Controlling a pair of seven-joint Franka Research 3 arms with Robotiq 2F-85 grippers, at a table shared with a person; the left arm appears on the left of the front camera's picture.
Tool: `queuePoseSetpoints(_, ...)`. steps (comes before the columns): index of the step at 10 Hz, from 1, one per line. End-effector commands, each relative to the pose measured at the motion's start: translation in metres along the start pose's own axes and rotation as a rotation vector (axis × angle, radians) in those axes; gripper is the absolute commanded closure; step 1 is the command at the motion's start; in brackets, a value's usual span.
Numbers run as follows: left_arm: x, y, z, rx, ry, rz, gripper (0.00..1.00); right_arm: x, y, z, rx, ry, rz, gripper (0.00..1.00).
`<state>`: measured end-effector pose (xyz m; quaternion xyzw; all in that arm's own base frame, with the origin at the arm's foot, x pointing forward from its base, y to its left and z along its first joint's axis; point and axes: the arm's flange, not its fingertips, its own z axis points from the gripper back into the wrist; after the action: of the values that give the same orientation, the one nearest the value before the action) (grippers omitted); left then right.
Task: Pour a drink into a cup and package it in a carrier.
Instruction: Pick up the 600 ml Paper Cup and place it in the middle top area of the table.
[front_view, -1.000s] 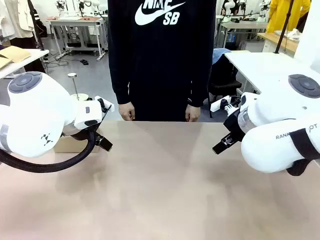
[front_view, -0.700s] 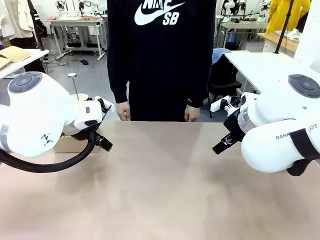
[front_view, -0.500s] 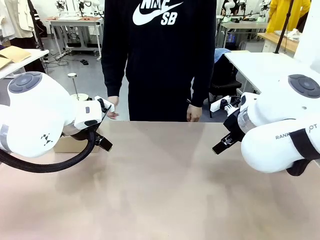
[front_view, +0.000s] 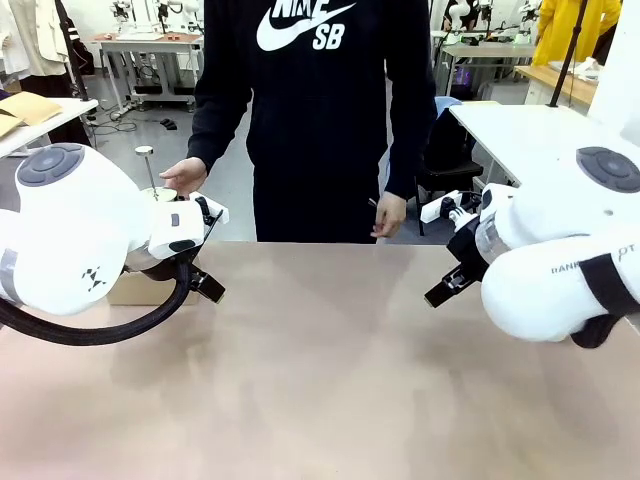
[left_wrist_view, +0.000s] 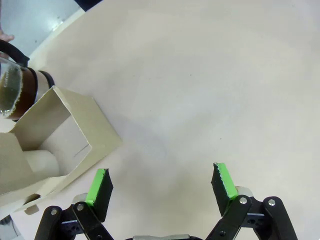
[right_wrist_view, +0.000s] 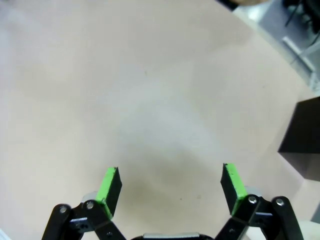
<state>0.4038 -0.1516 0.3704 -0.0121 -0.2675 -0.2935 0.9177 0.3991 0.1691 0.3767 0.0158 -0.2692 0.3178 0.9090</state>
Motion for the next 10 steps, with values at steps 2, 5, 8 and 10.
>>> queuePoseSetpoints(2,0.0,0.0,0.0,0.0,0.0,0.0,0.0,0.067,-0.066,0.077,0.1,0.03,-0.002,0.0)
queuePoseSetpoints(5,0.0,0.0,0.0,0.0,0.0,0.0,0.0,0.086,-0.166,0.16,0.344,-0.052,0.039,0.0)
queuePoseSetpoints(8,0.0,0.0,0.0,0.0,0.0,0.0,0.0,0.028,-0.255,0.207,0.581,-0.3,0.244,0.0)
queuePoseSetpoints(10,0.0,0.0,0.0,0.0,0.0,0.0,0.0,-0.011,-0.29,0.21,0.705,-0.494,0.406,0.0)
